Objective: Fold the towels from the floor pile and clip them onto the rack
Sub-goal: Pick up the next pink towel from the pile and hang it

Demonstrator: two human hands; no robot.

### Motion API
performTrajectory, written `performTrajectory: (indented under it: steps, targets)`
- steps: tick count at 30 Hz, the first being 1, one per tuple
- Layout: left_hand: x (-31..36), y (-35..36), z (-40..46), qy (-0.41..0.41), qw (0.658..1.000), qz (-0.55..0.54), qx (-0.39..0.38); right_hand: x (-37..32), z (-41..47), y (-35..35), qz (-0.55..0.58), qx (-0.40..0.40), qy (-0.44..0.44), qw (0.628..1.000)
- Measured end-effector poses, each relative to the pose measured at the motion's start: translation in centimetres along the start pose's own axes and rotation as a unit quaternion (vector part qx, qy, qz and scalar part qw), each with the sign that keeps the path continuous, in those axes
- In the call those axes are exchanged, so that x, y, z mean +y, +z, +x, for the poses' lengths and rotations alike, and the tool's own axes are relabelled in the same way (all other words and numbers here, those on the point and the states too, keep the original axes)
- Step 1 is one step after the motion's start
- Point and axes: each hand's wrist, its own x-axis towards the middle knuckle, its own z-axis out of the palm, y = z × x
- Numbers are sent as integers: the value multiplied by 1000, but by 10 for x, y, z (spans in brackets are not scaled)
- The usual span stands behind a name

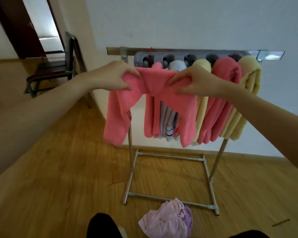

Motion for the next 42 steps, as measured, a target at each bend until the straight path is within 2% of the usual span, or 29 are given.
performTrajectory:
  steps: [3, 7, 13, 16, 19, 22, 29, 34, 39, 42]
  targets:
    - [-10, -8, 23, -4, 998, 10, 69, -2, 30, -10, -31, 58, -9, 998]
    - [-19, -6, 53, -4, 991, 53, 122, 1, 63, -13, -92, 142, 23, 985]
    - [-16, 14, 85, 12, 983, 66, 171, -5, 83, 24, -214, 160, 76, 961]
    - [-20, 32, 94, 47, 976, 67, 202, -11, 82, 43, -308, 148, 92, 935]
    - [-28, 49, 102, 76, 964, 96, 234, 1, 88, 64, -401, 198, 78, 891]
    - [-37, 64, 108, 104, 956, 133, 240, 13, 96, 80, -382, 213, 83, 895]
    - [-40, 89, 108, 135, 956, 133, 222, 39, 84, 111, -285, 238, 89, 924]
    - [-49, 118, 94, 141, 935, 169, 277, 70, 72, 125, -250, 216, 61, 942]
    - [-58, 150, 75, 129, 939, 119, 295, 87, 59, 132, -185, 218, -3, 958]
    - [-57, 170, 65, 83, 950, -43, 298, 91, 54, 136, -156, 232, -8, 960]
